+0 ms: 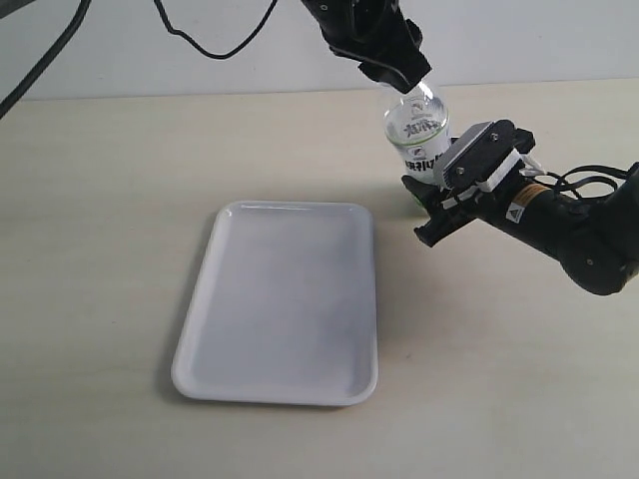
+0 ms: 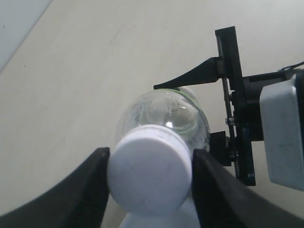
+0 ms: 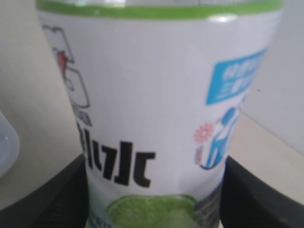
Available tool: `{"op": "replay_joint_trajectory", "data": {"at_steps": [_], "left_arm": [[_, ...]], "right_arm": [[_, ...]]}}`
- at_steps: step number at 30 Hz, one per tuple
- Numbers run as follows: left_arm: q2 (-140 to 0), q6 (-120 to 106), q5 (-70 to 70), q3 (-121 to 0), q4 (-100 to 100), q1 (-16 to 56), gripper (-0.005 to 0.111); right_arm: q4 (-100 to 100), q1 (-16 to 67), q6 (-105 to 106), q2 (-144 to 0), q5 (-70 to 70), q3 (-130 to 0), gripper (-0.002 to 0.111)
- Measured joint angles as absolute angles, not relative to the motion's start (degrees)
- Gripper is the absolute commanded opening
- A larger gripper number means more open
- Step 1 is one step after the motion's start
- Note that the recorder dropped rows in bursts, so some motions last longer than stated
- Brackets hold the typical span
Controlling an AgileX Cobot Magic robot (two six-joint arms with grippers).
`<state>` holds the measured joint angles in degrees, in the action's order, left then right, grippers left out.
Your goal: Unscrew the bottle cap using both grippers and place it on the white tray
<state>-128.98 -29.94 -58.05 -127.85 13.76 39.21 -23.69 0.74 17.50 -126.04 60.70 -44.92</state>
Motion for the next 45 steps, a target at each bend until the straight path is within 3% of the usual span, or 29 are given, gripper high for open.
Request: {"op": "replay_joint_trajectory", "data": {"at_steps": [8,19,25,34,45], "left_arm": [[-128.5,-29.7,-60.6,-127.9,14.0,39.2,0.059],[-127.0,-29.7,-63.4,-127.9,13.1,39.2,0.058],[-127.0,-29.8,-63.4,-127.9,11.2,39.2,0.044],[-127.0,-29.9,-63.4,-127.9,11.1,39.2,0.000],[-127.0,-30.4,-63.5,-127.9,12.1,39.1,0.000]], "right_arm": [[-23.9,0.7,20.6,-126.0,60.7,-44.9,0.000],[-24.1,0.7,22.6,-126.0,60.7,-44.9,0.000],[-24.1,0.7,22.6,-126.0,60.7,-44.9,0.000],[-24.1,0.7,22.6,-126.0,60.7,-44.9,0.000],[-24.1,0.7,22.6,-126.0,60.7,-44.9,0.000]]}}
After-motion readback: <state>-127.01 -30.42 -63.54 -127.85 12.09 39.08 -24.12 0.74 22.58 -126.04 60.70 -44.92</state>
